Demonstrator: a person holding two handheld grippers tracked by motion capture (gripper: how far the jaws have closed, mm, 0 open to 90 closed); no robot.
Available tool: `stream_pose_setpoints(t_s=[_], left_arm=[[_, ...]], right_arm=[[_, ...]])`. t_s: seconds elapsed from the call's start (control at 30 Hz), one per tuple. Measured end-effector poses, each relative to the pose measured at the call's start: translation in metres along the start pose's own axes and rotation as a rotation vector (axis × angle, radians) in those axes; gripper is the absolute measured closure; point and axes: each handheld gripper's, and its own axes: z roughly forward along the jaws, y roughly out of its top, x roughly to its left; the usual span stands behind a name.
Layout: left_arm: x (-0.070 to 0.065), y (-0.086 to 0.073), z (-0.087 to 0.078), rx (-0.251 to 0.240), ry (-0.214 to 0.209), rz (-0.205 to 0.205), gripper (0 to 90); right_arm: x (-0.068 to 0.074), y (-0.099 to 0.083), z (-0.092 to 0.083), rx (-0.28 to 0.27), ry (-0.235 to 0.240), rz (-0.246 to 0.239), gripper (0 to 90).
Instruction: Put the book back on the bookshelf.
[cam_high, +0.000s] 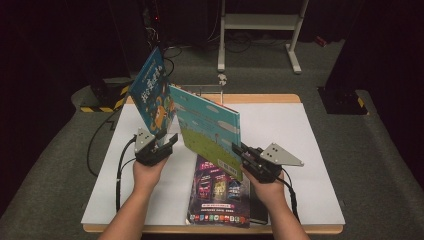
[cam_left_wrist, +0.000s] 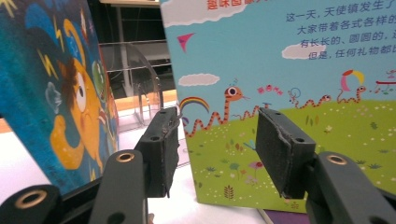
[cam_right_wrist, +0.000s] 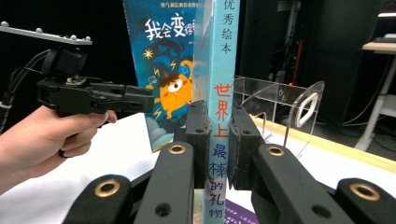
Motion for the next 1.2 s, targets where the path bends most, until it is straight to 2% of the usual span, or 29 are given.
stream_pose_setpoints(t_s=[0.2, 0.43, 0.53, 0.67, 0.9, 1.2], left_arm=[[0.002, -0.001, 0.000, 0.000, 0.005, 0.000, 49.2], [0.007, 0.000, -0.003, -0.002, 0.014, -0.007, 49.5], [0.009, 0.000, -0.005, -0.003, 0.017, -0.013, 49.5], [0.011, -0.001, -0.006, -0.003, 0.017, -0.014, 49.6], [0.010, -0.004, -0.007, 0.004, 0.014, -0.009, 49.6], [0.013, -0.007, -0.008, 0.004, 0.023, -0.020, 49.6]], right_arm=[[0.006, -0.001, 0.002, -0.036, -0.011, 0.035, 81.6], [0.005, 0.014, 0.013, -0.049, -0.020, 0.069, 81.7], [0.005, 0.020, 0.016, -0.031, -0.020, 0.061, 81.5], [0.007, 0.019, 0.012, -0.002, -0.010, 0.037, 81.1], [0.002, 0.012, 0.005, 0.019, -0.017, 0.060, 80.3], [0.000, 0.012, 0.003, 0.038, -0.016, 0.042, 79.4]])
